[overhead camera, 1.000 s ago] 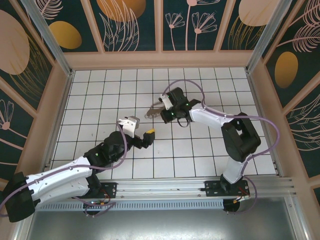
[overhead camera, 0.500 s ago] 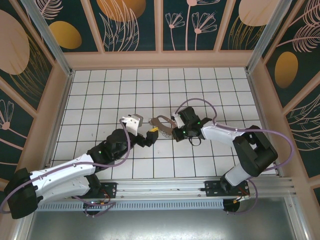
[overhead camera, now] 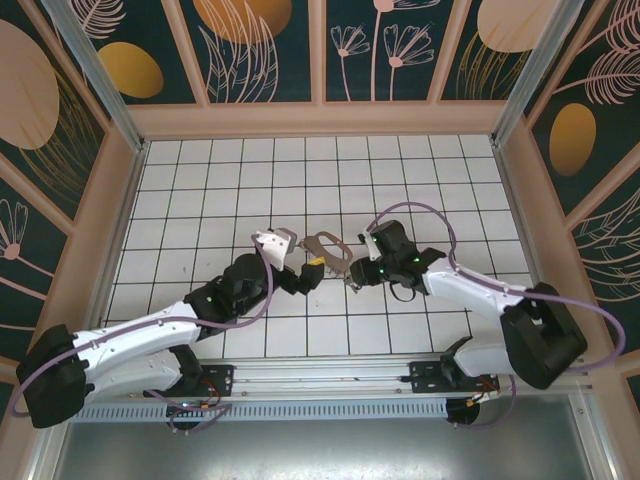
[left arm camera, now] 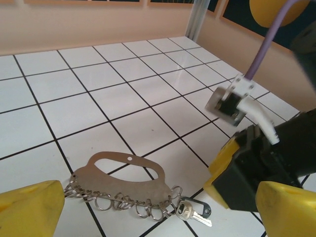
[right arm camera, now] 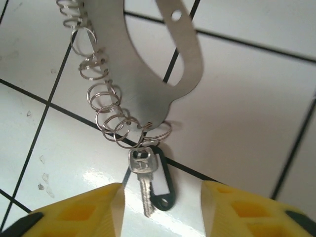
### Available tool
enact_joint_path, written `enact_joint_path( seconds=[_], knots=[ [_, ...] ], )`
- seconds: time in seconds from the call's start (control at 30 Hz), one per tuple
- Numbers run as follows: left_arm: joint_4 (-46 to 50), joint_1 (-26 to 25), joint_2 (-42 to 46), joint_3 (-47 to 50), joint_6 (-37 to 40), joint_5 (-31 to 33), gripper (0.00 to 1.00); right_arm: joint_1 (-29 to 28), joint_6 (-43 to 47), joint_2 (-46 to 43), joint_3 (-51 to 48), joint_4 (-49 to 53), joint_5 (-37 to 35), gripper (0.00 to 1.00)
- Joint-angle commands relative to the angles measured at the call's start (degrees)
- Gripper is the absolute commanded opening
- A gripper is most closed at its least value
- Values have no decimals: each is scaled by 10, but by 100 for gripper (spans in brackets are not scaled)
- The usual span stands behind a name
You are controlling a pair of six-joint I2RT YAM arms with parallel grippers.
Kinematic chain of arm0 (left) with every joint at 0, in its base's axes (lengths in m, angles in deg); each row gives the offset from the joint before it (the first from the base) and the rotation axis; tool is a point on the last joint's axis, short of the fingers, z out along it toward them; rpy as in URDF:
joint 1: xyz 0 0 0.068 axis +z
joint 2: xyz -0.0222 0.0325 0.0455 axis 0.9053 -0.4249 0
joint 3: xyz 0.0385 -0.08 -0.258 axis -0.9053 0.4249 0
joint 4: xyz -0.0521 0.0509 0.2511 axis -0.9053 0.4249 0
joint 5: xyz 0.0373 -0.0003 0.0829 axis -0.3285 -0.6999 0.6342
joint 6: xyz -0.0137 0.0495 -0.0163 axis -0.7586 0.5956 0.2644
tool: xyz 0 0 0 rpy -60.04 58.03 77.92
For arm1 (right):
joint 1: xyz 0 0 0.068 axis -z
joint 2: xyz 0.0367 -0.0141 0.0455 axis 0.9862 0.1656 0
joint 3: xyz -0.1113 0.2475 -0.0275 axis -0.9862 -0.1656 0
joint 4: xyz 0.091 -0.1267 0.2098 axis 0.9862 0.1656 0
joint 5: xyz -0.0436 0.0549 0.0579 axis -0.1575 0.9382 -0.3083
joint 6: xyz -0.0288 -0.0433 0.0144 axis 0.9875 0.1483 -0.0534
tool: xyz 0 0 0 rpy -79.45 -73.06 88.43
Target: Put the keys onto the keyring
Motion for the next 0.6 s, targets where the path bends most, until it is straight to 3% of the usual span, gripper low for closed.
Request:
enact_joint_path(
  seconds=[0.0,0.1,0.13,0.17,0.27,0.4,0.57],
  knots=[
    [-26,-3,-19,-27,-10,-16,98,3,-7,-54,21,38,-66,55],
    [-4,-2,-36,-49,-9,4,99,3,9,-107,22,11,-94,81],
    [9,-1,-39,-58,-9,22,99,4,15,-123,18,-2,-102,96],
    [22,1,-40,-66,-8,43,99,5,21,-141,14,-16,-114,99],
    [48,36,-35,-74,-18,66,99,13,34,-186,-3,-60,-163,99],
    [49,124,-25,-62,-37,42,99,55,41,-238,-41,-145,-201,99],
    [53,230,-16,-54,-31,56,99,186,39,-275,-117,-280,-166,99]
  ],
)
